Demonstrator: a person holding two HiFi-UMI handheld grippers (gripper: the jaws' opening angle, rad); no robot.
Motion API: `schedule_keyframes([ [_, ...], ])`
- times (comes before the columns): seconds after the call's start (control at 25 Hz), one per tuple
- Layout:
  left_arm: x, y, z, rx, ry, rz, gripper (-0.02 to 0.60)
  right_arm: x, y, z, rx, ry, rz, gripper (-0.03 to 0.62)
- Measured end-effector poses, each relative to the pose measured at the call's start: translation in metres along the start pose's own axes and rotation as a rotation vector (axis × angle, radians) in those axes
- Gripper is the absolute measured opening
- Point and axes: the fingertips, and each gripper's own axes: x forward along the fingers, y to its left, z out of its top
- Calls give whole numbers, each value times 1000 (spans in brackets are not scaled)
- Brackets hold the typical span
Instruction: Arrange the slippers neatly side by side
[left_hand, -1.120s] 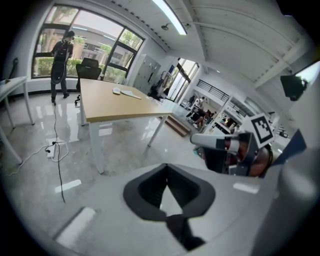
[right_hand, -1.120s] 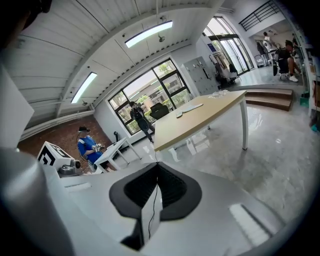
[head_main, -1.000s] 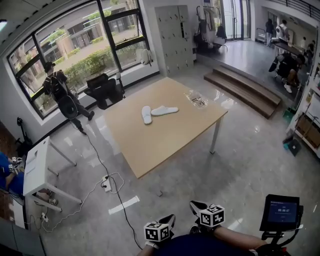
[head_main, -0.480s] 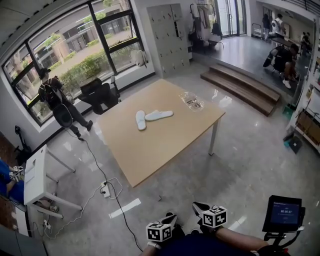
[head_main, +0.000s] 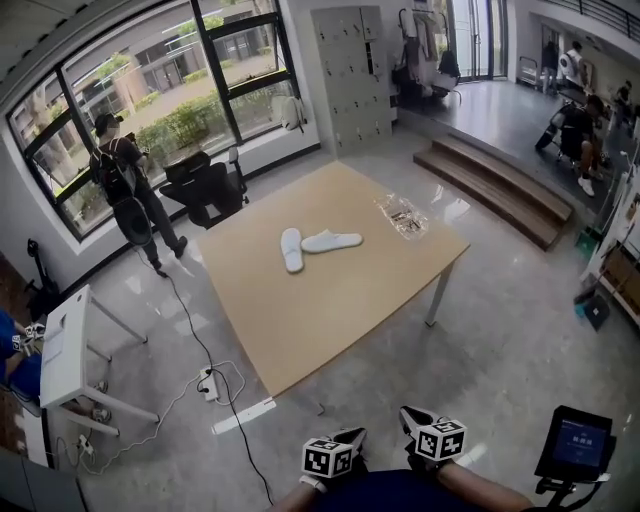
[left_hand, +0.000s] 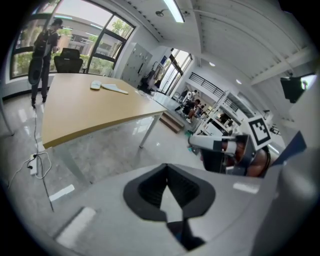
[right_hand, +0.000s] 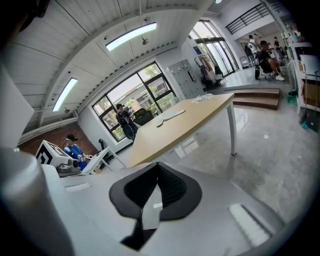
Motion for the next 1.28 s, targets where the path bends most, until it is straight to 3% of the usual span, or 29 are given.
schedule_keyframes([
  [0.32, 10, 37, 54, 19, 30, -37, 3, 52, 5, 38, -13, 9, -26, 11],
  [0.68, 15, 96, 102, -39, 11, -57, 3, 115, 11, 73, -49, 35, -57, 11],
  [1.04, 8, 146, 137, -78, -60, -50, 3, 159, 33, 88, -127, 66, -55, 11],
  [1.28, 25, 157, 138, -100, -29, -67, 3, 176, 19, 89, -95, 89, -69, 11],
])
